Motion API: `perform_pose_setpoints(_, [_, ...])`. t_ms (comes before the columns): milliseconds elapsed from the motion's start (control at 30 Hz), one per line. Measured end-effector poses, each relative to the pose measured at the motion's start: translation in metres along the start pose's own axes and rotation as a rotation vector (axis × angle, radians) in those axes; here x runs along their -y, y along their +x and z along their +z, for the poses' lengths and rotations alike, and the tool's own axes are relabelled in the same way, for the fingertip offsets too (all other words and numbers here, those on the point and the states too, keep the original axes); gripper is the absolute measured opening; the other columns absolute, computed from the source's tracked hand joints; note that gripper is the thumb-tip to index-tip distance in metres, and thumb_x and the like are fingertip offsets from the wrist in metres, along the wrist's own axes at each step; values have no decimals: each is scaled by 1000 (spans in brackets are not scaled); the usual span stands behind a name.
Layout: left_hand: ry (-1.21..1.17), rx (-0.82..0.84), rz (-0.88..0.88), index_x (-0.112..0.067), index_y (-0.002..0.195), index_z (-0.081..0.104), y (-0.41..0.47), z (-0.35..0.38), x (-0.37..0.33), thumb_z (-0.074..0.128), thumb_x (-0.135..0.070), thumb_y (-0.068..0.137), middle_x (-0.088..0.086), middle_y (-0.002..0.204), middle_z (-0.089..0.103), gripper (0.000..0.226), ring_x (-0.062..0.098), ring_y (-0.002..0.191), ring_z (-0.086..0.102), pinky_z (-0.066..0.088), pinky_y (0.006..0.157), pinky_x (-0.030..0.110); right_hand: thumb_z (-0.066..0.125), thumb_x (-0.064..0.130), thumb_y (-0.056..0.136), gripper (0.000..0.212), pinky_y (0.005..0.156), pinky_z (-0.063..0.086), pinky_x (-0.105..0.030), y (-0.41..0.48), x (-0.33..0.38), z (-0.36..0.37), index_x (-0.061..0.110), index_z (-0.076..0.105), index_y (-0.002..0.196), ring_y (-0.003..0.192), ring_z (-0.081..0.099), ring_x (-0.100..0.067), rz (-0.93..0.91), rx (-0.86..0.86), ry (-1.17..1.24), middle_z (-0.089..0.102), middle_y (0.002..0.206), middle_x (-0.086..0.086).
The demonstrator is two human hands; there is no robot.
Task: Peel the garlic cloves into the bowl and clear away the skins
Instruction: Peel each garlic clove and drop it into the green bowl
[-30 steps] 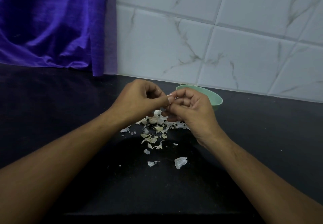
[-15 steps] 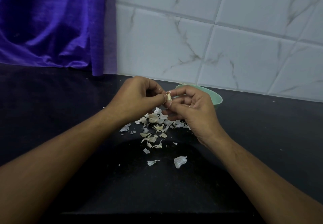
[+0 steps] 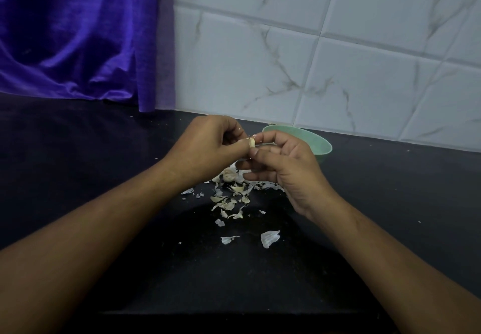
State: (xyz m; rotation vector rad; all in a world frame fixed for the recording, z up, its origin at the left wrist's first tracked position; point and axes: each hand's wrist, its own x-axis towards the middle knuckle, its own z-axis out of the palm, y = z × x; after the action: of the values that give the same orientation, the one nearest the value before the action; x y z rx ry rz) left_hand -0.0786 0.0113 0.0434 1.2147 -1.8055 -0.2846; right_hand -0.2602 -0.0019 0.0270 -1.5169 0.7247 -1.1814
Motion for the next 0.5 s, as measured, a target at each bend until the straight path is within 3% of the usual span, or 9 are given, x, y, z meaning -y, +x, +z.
perform_pose_setpoints(133, [-1,2,9,-23,77,70,0,-1,-2,71,-31,92,-16,59,65,17,-3,54,56,38,52,12,68,0,94,12,71,65,-36,1,0,-2,3,69,105,87,73,-31,23,-5,63,74,94,-17])
perform_pose_setpoints(300, [21,9,4,-22,79,70,0,-1,-1,70,-34,93,-7,66,68,18,2,58,56,46,58,27,68,0,95,14,71,64,-36,2,-1,-4,3,70,108,82,73,-29,31,4,55,72,97,-22])
perform_pose_setpoints(500, [-16,32,-26,-23,82,71,0,-2,0,70,-34,94,-3,72,73,16,17,68,70,61,67,46,67,-2,95,18,74,65,-40,2,-1,-5,3,68,113,82,73,-32,-9,-17,14,73,101,-28])
